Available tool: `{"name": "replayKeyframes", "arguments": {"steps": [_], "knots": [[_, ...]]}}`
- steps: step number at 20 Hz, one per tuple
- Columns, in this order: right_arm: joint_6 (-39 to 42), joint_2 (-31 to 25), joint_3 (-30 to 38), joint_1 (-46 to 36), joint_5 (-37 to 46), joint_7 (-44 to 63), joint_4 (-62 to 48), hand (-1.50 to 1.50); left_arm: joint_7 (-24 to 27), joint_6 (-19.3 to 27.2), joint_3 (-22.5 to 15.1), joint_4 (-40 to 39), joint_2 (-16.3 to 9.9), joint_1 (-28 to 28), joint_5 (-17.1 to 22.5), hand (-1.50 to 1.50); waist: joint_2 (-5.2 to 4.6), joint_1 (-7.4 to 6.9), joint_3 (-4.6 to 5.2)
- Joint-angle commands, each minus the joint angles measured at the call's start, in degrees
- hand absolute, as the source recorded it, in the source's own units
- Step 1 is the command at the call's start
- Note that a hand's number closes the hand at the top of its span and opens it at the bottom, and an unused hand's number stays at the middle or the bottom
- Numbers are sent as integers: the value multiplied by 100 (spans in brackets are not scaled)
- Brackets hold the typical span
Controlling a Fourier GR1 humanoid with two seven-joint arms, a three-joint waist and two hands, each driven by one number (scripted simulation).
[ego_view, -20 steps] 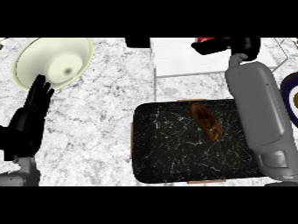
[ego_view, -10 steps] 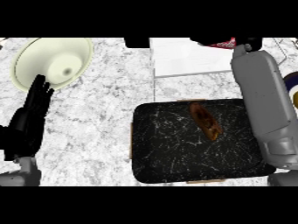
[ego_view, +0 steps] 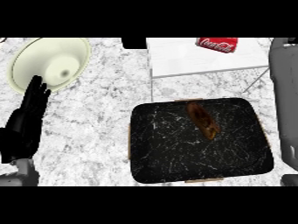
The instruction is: Pick the can from the tray and place it in the tiered shelf
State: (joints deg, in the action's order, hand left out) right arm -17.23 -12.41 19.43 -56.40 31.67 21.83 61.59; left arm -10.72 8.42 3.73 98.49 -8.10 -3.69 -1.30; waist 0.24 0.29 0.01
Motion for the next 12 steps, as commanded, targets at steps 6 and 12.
{"name": "replayKeyframes", "arguments": {"steps": [6,12], "knots": [[985,-1030,687,1288,-777,1008,1795,-150,90,-172,218,-109,-124,29,162,0,14,88,-1],[1960,-1495,1340,2323,-1944,982,2786,-150,269,-18,71,-388,67,-115,-70,0,-6,68,-2]]}}
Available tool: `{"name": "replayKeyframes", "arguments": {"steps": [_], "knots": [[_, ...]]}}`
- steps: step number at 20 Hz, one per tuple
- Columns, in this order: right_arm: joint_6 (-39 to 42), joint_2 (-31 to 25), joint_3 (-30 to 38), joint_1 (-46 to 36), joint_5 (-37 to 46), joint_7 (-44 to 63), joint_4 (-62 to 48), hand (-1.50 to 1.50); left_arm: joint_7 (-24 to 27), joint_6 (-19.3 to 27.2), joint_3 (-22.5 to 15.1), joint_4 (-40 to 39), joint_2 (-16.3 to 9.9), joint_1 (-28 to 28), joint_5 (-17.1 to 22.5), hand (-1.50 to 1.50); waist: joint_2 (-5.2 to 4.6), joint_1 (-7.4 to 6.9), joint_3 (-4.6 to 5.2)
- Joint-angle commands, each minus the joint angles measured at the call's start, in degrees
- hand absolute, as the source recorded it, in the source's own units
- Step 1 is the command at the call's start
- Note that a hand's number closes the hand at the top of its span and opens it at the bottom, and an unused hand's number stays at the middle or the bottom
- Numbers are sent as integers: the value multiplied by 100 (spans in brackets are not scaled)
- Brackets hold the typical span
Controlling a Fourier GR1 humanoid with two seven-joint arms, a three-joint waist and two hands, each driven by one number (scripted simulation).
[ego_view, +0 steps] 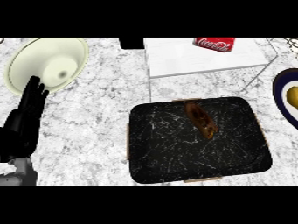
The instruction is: Pick the can from the tray and place it in the tiered shelf
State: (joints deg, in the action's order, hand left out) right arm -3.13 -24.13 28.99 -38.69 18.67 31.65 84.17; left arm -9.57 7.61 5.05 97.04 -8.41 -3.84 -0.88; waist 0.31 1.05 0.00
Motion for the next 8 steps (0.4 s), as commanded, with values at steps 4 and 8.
{"name": "replayKeyframes", "arguments": {"steps": [4,8], "knots": [[991,-532,792,1233,-1221,-147,875,-150,-232,-196,189,217,-219,15,134,0,-9,-43,-2],[1059,-838,1001,1170,-1640,-490,459,-150,89,-162,-33,261,120,245,95,0,-24,-104,0]]}}
